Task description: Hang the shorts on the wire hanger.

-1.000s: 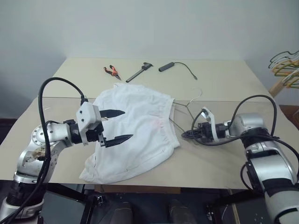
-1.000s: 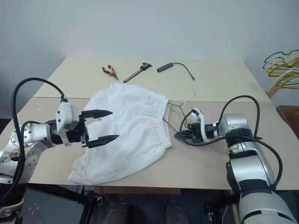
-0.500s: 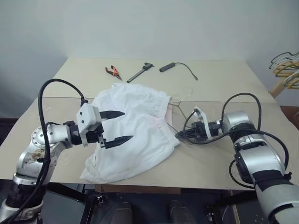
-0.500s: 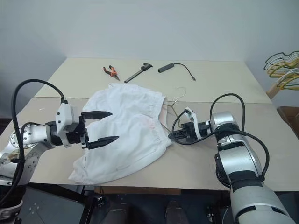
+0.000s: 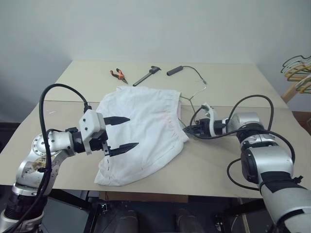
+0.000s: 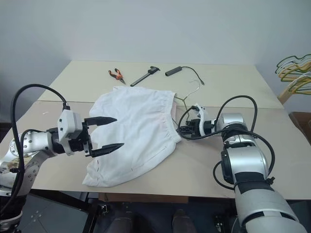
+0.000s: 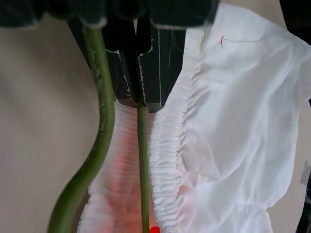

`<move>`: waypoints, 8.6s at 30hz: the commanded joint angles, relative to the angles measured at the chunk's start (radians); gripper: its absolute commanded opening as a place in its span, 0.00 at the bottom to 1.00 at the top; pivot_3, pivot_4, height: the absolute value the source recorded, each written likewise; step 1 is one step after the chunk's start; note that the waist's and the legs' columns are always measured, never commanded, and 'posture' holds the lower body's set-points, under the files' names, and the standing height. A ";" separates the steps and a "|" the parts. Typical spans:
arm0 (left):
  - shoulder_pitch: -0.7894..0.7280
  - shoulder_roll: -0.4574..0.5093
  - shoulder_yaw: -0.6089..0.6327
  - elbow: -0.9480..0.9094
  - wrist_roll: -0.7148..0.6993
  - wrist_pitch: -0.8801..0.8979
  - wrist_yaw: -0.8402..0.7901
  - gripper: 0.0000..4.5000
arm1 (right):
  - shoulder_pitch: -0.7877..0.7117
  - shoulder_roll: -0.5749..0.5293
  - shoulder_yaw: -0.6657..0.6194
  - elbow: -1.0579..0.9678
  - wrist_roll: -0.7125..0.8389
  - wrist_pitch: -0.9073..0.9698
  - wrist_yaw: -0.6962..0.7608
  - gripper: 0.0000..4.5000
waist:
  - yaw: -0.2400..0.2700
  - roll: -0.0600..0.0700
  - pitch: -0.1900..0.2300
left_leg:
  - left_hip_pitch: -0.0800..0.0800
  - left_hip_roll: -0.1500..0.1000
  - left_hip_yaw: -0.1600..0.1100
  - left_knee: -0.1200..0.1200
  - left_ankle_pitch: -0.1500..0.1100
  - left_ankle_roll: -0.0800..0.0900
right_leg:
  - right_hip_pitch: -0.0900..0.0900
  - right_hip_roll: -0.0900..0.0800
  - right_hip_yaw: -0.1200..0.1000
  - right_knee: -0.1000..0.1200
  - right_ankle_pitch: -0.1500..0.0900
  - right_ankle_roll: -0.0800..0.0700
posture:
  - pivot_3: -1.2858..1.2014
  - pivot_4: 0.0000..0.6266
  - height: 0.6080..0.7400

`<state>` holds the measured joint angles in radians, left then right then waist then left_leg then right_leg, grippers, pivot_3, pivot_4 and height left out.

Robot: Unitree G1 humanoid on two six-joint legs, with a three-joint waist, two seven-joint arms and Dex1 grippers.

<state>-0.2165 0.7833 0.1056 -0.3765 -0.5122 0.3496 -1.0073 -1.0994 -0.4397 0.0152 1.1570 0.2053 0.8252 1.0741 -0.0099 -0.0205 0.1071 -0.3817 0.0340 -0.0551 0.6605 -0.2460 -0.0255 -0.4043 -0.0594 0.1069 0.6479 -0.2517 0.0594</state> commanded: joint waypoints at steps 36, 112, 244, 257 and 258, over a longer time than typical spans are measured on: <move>-0.801 0.208 -0.115 0.791 0.221 -0.355 -0.533 1.00 | 0.338 -0.242 0.290 -1.411 -0.079 -0.136 -0.055 0.00 | -0.035 -0.001 -0.001 | -0.002 0.000 0.000 0.000 0.000 0.000 | -0.001 0.000 -0.001 -0.001 -0.001 0.001 | 0.52 0.05 1.00; -0.602 0.079 -0.135 0.762 0.359 -0.296 -0.385 0.00 | 0.569 0.293 0.173 -0.890 -0.133 -0.509 -0.509 0.62 | -0.087 -0.005 -0.004 | 0.002 0.000 -0.003 0.002 0.002 -0.001 | 0.000 0.001 0.000 0.009 0.000 0.000 | 0.53 0.07 1.00; -0.570 0.098 -0.265 0.850 0.564 -0.371 -0.311 0.00 | 0.469 0.058 0.193 -1.290 0.058 -0.422 -0.227 0.73 | -0.106 -0.005 -0.004 | 0.000 0.000 -0.005 0.001 0.002 -0.001 | -0.002 0.001 -0.002 0.010 -0.001 0.001 | 0.52 0.06 1.00; -0.572 0.090 -0.271 0.838 0.558 -0.370 -0.326 0.00 | 0.293 0.197 0.238 -1.090 0.001 -0.491 -0.242 0.99 | -0.112 -0.005 -0.004 | -0.001 0.000 -0.006 0.001 0.003 -0.001 | -0.002 0.000 -0.002 0.009 -0.001 0.000 | 0.52 0.04 1.00; -0.571 0.091 -0.270 0.837 0.558 -0.369 -0.326 0.00 | 0.290 0.203 0.237 -1.083 0.008 -0.493 -0.233 0.99 | -0.112 -0.005 -0.005 | 0.000 0.000 -0.006 0.001 0.003 -0.001 | -0.002 0.000 -0.002 0.010 -0.001 0.000 | 0.52 0.04 1.00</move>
<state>-0.7738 0.8627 -0.1944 0.4875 0.0714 -0.0188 -1.3307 -0.7857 -0.2405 0.2633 0.0765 0.2072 0.3637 0.8292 -0.1220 -0.0259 0.1025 -0.3819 0.0339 -0.0607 0.6620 -0.2435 -0.0266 -0.4065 -0.0589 0.1049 0.6576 -0.2523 0.0598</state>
